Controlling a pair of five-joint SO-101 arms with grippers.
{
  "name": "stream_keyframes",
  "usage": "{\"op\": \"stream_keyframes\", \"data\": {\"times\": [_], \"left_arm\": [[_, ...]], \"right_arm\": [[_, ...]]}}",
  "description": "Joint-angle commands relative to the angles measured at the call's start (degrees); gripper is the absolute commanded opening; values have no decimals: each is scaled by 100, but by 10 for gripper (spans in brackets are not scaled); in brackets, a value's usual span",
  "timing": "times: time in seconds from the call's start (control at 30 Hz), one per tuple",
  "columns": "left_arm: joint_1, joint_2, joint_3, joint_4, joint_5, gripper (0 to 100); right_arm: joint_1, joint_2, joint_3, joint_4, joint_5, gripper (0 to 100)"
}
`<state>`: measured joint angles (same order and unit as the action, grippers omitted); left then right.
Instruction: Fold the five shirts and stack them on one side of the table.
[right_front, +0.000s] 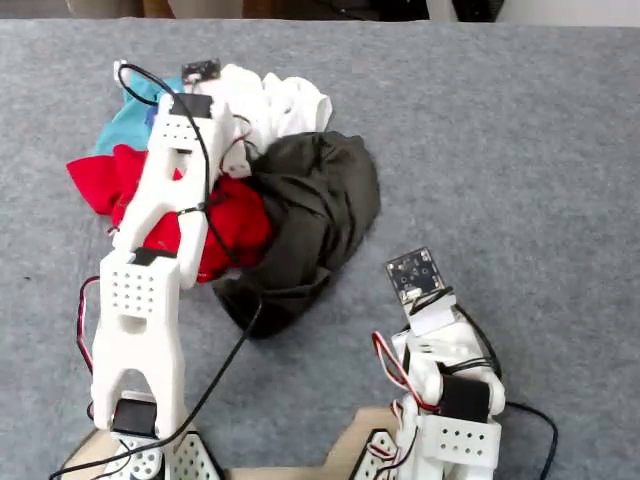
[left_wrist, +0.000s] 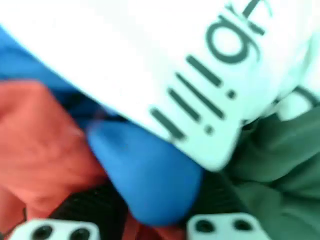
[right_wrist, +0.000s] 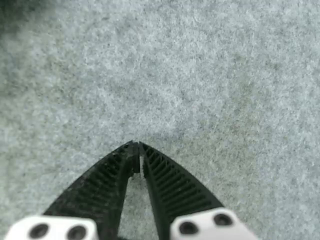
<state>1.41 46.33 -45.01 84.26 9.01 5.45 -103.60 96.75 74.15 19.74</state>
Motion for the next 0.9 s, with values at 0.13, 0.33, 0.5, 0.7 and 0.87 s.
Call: {"op": "stream_keyframes", "data": {"times": [0.13,0.33,0.5,0.7,0.87], "left_arm": [[-1697,-57,-1600,598,-985,19],[-2884,-57,-2435,703,-1855,19],[-3886,-40,-2470,510,-2031,19],[-4914,-40,-2479,-141,-2031,19],[-5459,-40,-2497,-422,-2031,19]], "right_arm": [[-66,-338,13,18,-18,5],[-66,-338,13,18,-18,5],[-66,-338,13,18,-18,5],[-75,-338,13,18,-44,8],[-75,-338,13,18,-44,6]]}}
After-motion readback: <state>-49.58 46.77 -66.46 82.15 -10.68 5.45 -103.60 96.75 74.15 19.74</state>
